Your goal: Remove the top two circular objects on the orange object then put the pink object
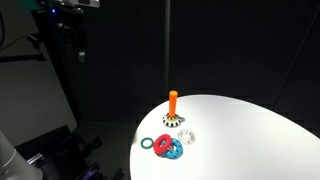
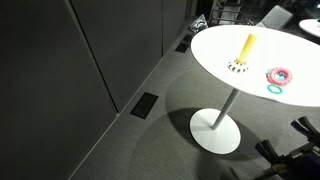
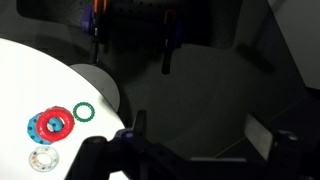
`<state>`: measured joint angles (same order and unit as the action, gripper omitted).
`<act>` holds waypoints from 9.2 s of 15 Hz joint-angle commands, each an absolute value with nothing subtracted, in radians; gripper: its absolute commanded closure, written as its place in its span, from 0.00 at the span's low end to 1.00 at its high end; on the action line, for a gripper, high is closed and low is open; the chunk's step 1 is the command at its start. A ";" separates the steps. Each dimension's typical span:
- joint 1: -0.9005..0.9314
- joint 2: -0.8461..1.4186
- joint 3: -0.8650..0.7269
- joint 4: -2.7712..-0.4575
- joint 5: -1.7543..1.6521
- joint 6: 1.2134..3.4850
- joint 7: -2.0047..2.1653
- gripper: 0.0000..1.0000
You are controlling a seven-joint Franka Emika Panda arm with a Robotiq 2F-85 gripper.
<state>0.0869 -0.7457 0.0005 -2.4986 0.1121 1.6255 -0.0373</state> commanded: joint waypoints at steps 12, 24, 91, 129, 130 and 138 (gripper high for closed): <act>0.075 -0.745 0.009 -2.496 0.117 1.623 -0.044 0.00; 0.004 -0.494 -0.033 -2.318 0.106 1.780 -0.043 0.00; 0.050 0.610 -0.205 -2.089 -0.010 3.031 0.267 0.00; 0.278 0.460 -0.455 -2.151 -0.002 3.078 0.300 0.56; 0.294 0.446 -0.467 -2.157 0.003 3.078 0.299 0.56; 0.367 0.338 -0.537 -2.187 -0.002 3.076 0.301 0.56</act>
